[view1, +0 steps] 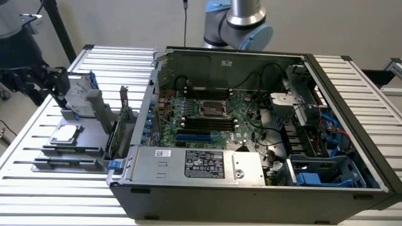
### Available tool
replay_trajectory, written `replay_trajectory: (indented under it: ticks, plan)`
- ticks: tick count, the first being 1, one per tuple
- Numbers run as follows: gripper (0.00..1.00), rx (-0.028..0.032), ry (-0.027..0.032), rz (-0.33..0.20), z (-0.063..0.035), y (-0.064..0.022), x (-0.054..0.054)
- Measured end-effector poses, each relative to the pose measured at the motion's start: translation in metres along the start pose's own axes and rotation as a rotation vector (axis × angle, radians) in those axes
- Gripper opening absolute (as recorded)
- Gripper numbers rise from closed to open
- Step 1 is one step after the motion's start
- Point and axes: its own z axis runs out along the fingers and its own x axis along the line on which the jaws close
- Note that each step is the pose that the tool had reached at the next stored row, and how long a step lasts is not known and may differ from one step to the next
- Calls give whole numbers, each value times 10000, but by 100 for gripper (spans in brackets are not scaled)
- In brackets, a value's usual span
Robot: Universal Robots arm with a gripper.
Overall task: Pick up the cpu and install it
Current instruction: 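Pick up the cpu and move it towards the insertion slot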
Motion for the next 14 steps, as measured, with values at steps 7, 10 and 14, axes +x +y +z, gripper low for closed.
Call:
replay_trajectory:
  ticks: [7,10,14]
  plan:
    - [60,0,54,-484,99,-4,5]
    - [60,1,81,-748,137,-4,7]
    - [60,1,90,-838,208,-6,7]
